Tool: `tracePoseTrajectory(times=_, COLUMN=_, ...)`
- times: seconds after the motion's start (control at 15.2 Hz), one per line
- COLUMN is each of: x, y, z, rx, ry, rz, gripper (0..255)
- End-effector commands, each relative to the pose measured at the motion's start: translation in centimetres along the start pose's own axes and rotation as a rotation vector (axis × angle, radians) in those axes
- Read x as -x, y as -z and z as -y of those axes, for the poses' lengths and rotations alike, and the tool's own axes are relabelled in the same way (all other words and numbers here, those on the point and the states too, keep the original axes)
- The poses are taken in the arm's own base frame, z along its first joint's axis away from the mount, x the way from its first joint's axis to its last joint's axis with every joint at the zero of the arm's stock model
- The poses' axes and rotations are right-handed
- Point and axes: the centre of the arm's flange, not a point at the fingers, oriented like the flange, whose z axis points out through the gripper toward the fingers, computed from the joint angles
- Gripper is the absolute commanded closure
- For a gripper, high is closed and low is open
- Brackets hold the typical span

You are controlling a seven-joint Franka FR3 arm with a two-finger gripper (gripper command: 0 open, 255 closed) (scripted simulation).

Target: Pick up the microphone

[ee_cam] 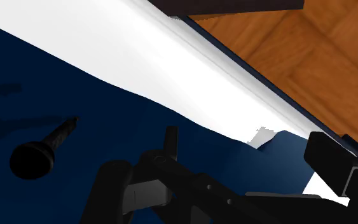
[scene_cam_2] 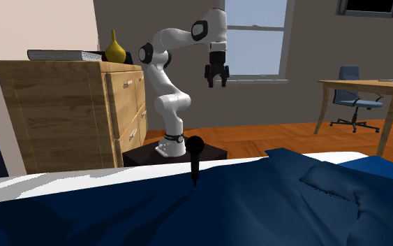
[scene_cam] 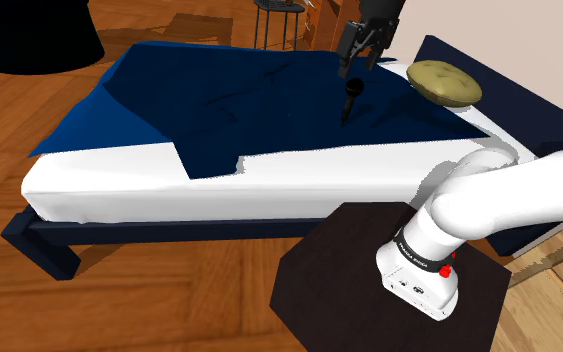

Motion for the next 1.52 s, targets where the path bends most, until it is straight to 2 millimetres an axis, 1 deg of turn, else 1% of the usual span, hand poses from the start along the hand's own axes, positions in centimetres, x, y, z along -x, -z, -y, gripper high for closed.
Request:
tracePoseTrajectory(times=0.0, x=0.0, y=0.0, z=0.0, rx=0.0, ry=0.0, rz=0.0, gripper=0)
tracePoseTrajectory(times=0.73, x=-5.9, y=-4.9, z=-13.7, rx=-0.106, ry=-0.04, rz=-0.031, gripper=0)
tracePoseTrajectory(times=1.45, x=-11.5, y=-11.0, z=-27.1, rx=-0.211, ry=-0.08, rz=-0.062, gripper=0)
